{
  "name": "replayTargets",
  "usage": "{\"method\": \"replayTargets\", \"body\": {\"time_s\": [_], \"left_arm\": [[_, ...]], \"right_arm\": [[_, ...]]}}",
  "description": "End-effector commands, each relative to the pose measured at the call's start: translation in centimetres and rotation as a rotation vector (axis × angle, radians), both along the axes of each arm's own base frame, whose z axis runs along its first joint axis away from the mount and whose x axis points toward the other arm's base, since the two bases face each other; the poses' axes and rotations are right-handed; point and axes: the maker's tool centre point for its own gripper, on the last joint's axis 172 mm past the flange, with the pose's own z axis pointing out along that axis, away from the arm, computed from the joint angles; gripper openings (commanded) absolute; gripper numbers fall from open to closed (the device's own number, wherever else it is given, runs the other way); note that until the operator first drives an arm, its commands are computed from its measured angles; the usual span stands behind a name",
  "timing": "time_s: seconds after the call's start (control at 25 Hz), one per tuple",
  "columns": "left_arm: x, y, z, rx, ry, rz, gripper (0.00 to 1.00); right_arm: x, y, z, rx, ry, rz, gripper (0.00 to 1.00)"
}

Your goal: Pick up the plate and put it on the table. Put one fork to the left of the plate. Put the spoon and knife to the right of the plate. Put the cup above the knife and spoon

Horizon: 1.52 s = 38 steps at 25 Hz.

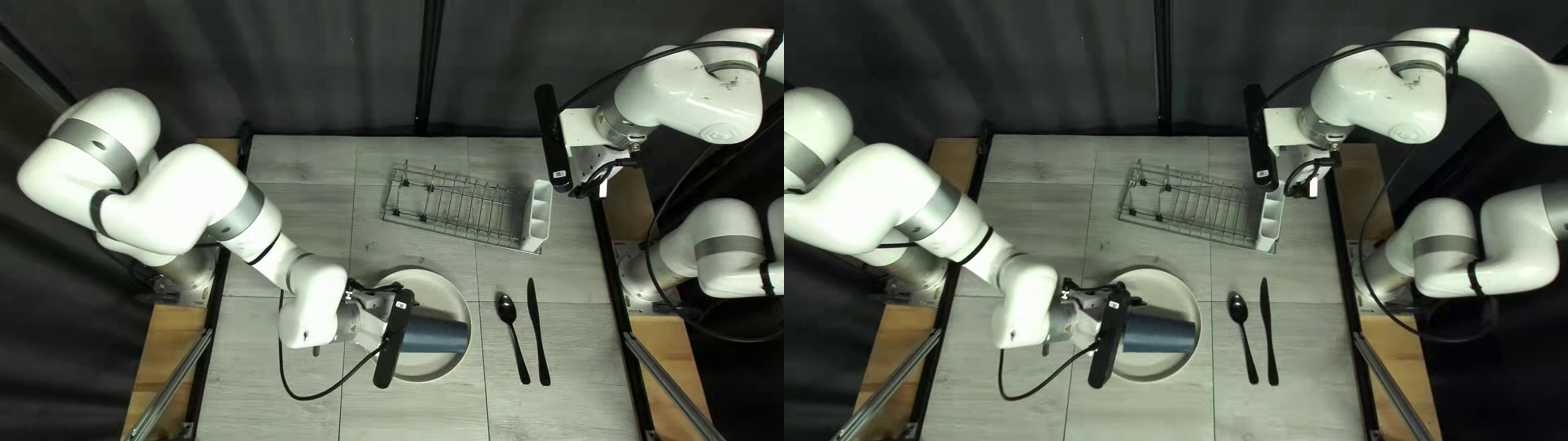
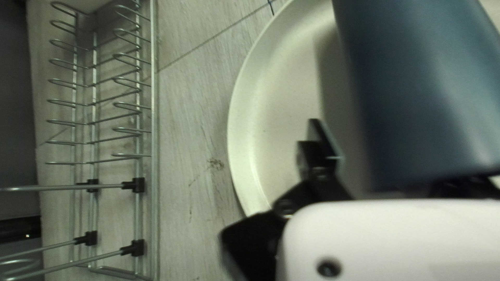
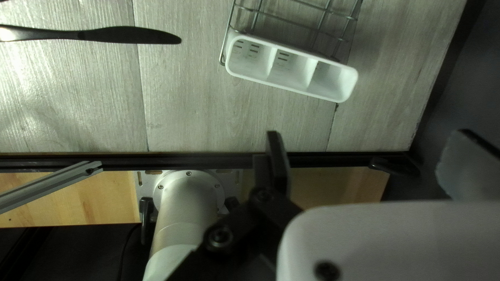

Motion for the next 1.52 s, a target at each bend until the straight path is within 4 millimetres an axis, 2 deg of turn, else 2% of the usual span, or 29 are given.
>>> {"method": "replayTargets", "body": {"time_s": [0.04, 0.28, 0.52, 0.64, 0.92, 1.08, 1.2, 1.52], "left_arm": [[-1.5, -0.3, 3.8, 0.036, -0.017, 0.014, 0.0], [-2.7, 2.0, 7.4, 0.041, 0.045, 0.058, 0.0], [-6.0, 5.8, 11.5, -0.009, 0.185, 0.124, 0.0], [-7.1, 6.1, 14.0, 0.008, 0.219, 0.149, 0.0], [-7.1, 6.1, 14.0, 0.008, 0.219, 0.149, 0.0], [-8.9, 8.4, 15.0, -0.123, 0.323, 0.123, 0.0], [-11.1, 10.2, 17.4, -0.24, 0.438, 0.064, 0.0], [-11.4, 10.6, 17.4, -0.265, 0.449, 0.067, 0.0]], "right_arm": [[0.0, 0.0, 0.0, 0.0, 0.0, 0.0, 1.0], [0.0, 0.0, 0.0, 0.0, 0.0, 0.0, 1.0], [0.0, 0.0, 0.0, 0.0, 0.0, 0.0, 1.0], [0.0, 0.0, 0.0, 0.0, 0.0, 0.0, 1.0], [0.0, 0.0, 0.0, 0.0, 0.0, 0.0, 1.0], [0.0, 0.0, 0.0, 0.0, 0.0, 0.0, 1.0], [0.0, 0.0, 0.0, 0.0, 0.0, 0.0, 1.0], [0.0, 0.0, 0.0, 0.0, 0.0, 0.0, 1.0]]}}
